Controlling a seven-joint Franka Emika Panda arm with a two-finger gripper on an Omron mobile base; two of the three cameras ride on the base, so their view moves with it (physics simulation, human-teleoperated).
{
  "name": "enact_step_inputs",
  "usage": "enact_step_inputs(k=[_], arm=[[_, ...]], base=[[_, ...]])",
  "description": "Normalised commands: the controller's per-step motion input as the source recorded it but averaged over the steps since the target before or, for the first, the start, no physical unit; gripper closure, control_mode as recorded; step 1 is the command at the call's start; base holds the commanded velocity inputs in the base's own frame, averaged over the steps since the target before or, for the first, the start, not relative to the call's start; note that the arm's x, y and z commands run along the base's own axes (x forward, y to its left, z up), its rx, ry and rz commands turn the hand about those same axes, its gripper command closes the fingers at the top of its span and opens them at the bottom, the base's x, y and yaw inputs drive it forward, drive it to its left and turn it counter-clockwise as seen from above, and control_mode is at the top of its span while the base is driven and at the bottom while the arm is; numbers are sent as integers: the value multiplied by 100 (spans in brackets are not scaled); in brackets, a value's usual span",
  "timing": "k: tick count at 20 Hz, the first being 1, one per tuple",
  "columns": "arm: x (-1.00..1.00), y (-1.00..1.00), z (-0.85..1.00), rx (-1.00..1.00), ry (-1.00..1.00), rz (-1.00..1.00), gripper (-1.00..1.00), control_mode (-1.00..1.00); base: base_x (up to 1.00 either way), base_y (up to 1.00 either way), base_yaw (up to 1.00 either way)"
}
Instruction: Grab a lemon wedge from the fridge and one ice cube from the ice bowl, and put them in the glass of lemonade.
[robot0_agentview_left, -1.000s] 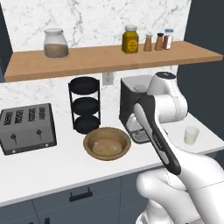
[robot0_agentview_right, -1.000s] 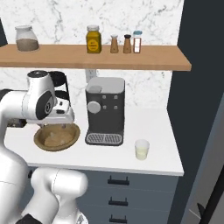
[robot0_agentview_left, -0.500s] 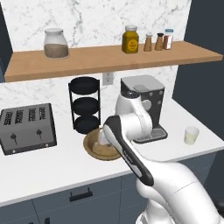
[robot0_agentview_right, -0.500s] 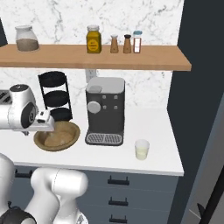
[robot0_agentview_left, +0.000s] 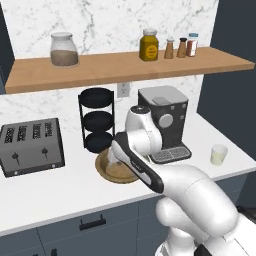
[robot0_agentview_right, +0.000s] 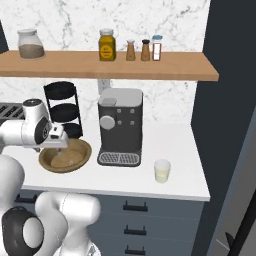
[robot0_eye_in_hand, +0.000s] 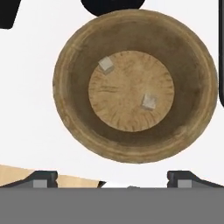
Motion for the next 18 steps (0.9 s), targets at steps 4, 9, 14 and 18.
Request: enact_step_inputs(k=[4,9,14,18], arm=[[33,0,-36,-7,2,-1,-100,-100],[14,0,-33,-9,14,-4,-100,-100],[19,-6,-32,-1,24,0,-100,-100],[16,-13,-41,0,17,0,-100,-100]], base=[[0,0,0],[0,0,0],[0,0,0],[0,0,0]])
